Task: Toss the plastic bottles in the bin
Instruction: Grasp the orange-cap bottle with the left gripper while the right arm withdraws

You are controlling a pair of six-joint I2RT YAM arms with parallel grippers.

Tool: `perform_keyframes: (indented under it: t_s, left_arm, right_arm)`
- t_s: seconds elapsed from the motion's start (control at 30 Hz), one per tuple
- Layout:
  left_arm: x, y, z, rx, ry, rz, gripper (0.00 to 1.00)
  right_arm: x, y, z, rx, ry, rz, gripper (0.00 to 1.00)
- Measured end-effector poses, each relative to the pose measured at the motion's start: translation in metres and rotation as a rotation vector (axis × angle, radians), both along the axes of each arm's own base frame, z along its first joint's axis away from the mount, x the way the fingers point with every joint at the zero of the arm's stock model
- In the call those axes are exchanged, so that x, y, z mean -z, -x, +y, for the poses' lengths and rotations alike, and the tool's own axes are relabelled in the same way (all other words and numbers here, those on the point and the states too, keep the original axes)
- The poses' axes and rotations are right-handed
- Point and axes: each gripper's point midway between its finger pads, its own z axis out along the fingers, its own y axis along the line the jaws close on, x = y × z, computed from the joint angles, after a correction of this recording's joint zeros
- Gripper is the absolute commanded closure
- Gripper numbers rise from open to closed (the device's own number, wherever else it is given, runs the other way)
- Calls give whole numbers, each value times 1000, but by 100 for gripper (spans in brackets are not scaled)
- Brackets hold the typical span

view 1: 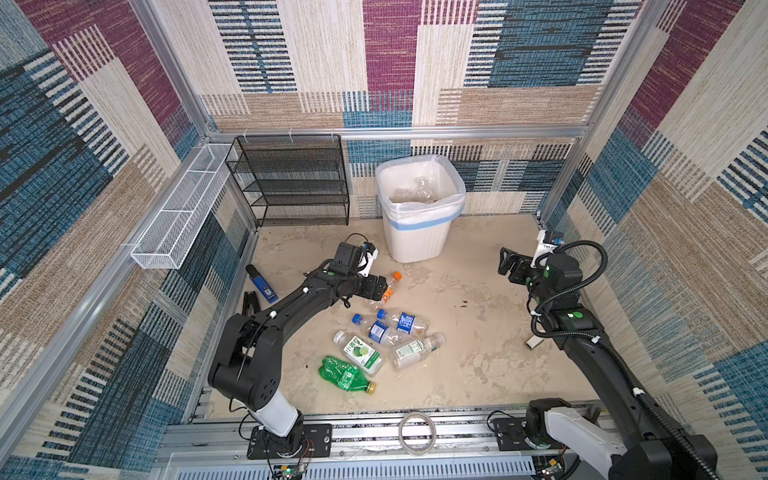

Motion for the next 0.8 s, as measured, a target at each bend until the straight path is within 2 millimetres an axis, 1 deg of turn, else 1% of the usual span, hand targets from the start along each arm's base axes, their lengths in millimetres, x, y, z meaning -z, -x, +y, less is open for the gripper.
perform_keyframes:
  t_s: [0.1, 0.2, 0.4, 0.5, 0.67, 0.7, 0.8]
  left_arm:
    - [23, 9, -9, 36, -42, 48, 12]
    - [35, 9, -14, 49, -88, 62, 13]
    - [51, -9, -11, 21, -161, 73, 16]
    - [60, -15, -11, 14, -194, 90, 17]
    - [69, -21, -11, 7, -219, 102, 27]
    - [69, -21, -11, 7, -220, 103, 31]
    - [67, -20, -10, 5, -217, 97, 37]
  right_arm:
    - [6, -3, 3, -17, -16, 14, 1]
    - [10, -6, 6, -32, -26, 22, 1]
    - [13, -9, 10, -51, -44, 19, 1]
    - [18, -8, 10, -51, -49, 28, 2]
    - [20, -7, 11, -55, -55, 33, 1]
    - [21, -7, 11, -54, -57, 35, 0]
    - [23, -9, 12, -58, -62, 34, 0]
